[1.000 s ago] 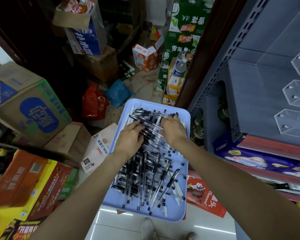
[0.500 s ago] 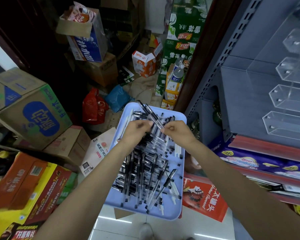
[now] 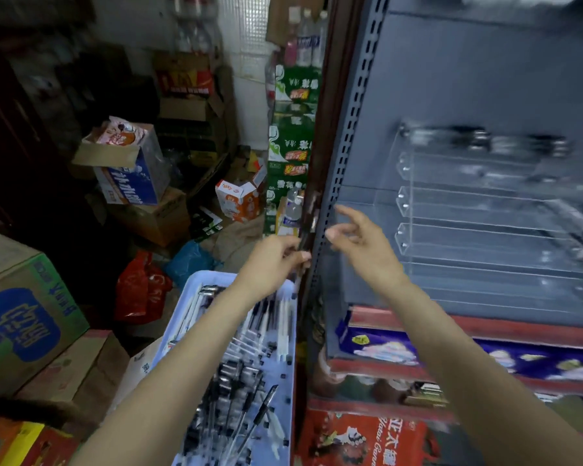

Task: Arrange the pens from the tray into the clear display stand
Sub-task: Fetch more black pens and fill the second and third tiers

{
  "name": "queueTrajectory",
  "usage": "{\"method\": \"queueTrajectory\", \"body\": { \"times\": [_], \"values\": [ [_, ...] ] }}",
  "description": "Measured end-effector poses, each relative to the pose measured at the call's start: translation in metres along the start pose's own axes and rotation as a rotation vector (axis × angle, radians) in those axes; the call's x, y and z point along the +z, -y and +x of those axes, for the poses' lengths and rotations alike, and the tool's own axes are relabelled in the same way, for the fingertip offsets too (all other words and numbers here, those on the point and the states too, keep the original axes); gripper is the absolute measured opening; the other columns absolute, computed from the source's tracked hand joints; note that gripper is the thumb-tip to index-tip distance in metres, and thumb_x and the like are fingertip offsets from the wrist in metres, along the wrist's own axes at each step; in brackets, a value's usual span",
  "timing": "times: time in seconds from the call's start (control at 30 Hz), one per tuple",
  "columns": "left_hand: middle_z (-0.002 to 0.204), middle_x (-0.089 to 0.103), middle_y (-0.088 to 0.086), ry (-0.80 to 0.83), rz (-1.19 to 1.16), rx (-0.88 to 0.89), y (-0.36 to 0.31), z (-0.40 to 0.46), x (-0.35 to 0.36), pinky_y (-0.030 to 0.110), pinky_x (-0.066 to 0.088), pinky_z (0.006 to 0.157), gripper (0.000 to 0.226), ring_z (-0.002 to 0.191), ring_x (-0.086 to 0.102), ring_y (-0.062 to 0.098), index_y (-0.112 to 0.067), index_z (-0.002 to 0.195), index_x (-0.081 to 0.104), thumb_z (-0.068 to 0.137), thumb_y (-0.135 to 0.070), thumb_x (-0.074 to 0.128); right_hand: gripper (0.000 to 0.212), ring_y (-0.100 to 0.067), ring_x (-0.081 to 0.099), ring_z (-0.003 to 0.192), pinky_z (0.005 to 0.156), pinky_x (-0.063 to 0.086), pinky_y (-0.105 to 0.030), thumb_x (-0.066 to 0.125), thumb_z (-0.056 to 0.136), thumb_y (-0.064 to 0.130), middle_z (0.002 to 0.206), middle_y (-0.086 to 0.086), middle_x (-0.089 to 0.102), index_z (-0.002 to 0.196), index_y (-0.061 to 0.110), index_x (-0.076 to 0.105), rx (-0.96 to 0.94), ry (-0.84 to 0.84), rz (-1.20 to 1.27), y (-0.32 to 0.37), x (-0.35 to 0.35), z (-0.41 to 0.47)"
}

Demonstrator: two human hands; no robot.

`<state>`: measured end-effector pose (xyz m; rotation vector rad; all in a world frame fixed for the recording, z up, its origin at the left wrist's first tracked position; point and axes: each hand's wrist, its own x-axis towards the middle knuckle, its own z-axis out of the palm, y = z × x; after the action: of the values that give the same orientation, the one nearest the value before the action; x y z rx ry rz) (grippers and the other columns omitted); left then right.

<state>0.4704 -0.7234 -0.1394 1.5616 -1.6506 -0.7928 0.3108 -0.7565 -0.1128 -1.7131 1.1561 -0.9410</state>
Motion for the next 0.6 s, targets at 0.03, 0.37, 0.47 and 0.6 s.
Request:
{"method": "queueTrajectory", "body": {
  "times": [0.03, 0.37, 0.47, 0.6],
  "values": [
    [0.064, 0.059, 0.004, 0.025, 0.053, 0.047, -0.016, 0.007, 0.004, 0.025, 0.041, 0.062, 0.023, 0.062, 0.055, 0.014, -0.005, 0.072, 0.058, 0.092, -0.015, 0.055, 0.036, 0.001, 0.061, 0.072, 0.064, 0.045, -0.011, 0.056, 0.092, 0.015, 0.087, 0.012, 0.061, 0.126, 0.025, 0.048, -0.021, -0.028, 0.049, 0.003, -0.017, 0.001],
    [0.071, 0.059, 0.0, -0.054, 0.271, 0.284, -0.131, 0.078, 0.06, 0.014, 0.032, 0.057, 0.012, 0.066, 0.05, 0.014, -0.016, 0.091, 0.067, 0.092, -0.021, 0.056, 0.021, -0.006, 0.068, 0.063, 0.065, 0.054, -0.015, 0.057, 0.086, -0.007, 0.062, 0.005, 0.069, 0.079, 0.013, 0.06, -0.122, -0.167, 0.244, -0.007, -0.175, 0.019],
    [0.069, 0.058, 0.004, -0.267, 0.256, 0.238, -0.154, 0.099, 0.071, 0.024, 0.032, 0.055, 0.014, 0.06, 0.046, 0.014, -0.019, 0.092, 0.068, 0.093, -0.02, 0.054, 0.022, -0.003, 0.067, 0.06, 0.066, 0.054, -0.013, 0.054, 0.088, -0.008, 0.059, 0.005, 0.067, 0.078, 0.012, 0.058, -0.147, -0.254, 0.307, -0.011, -0.215, 0.038],
    [0.089, 0.068, 0.019, -0.411, 0.269, 0.15, -0.166, 0.121, 0.079, 0.028, 0.037, 0.064, 0.022, 0.083, 0.061, 0.031, -0.012, 0.109, 0.068, 0.094, -0.018, 0.054, 0.022, 0.0, 0.066, 0.058, 0.063, 0.052, -0.011, 0.055, 0.087, -0.007, 0.06, 0.005, 0.067, 0.079, 0.013, 0.057, -0.179, -0.35, 0.347, -0.019, -0.26, 0.068]
  ]
}}
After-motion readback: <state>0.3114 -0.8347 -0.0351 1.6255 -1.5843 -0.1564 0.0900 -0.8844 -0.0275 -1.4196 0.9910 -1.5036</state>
